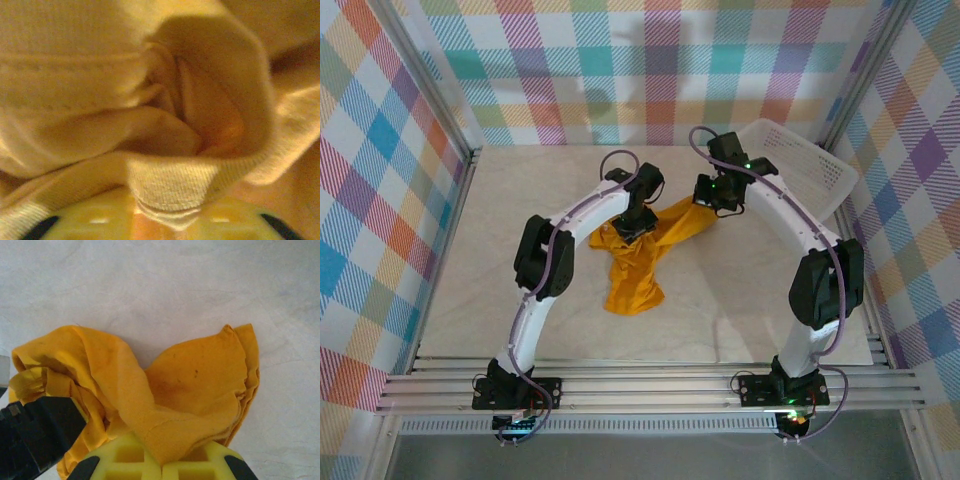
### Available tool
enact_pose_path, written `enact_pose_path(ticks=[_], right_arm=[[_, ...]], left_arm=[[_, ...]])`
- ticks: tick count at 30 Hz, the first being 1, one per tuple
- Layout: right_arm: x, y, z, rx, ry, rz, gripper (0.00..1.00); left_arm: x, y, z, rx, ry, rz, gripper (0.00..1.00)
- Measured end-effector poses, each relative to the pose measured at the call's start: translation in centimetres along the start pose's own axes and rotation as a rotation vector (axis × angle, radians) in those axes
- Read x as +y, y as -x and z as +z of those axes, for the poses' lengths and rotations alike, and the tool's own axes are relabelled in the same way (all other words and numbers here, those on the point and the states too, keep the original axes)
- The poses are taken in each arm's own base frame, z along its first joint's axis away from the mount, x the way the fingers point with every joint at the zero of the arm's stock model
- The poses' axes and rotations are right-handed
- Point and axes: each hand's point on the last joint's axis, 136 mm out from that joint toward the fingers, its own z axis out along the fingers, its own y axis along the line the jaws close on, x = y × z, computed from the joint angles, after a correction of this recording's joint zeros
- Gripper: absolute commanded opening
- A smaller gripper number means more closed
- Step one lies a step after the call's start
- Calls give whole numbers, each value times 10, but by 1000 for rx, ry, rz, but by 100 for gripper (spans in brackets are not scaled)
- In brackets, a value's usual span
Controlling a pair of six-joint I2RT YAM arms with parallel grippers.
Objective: Fold and stack the t-shirts
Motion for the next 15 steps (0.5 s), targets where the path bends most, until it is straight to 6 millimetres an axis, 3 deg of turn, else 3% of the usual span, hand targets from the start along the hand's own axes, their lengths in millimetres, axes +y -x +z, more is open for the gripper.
enact_pose_path(ticks=[2,8,11,15], right_arm=[[-2,-3,3,10,-6,1,0],[-11,-5,5,19,-20,17,0],[-18,-1,5,13,-28,35,0],[-27,5,4,3,-38,54,0]], left_arm=[[2,2,2,-11,12,14,1],[15,10,-7,-63,22,30,0],[35,8,-31,-84,2,28,0],[75,16,-82,-130,-104,-25,0]])
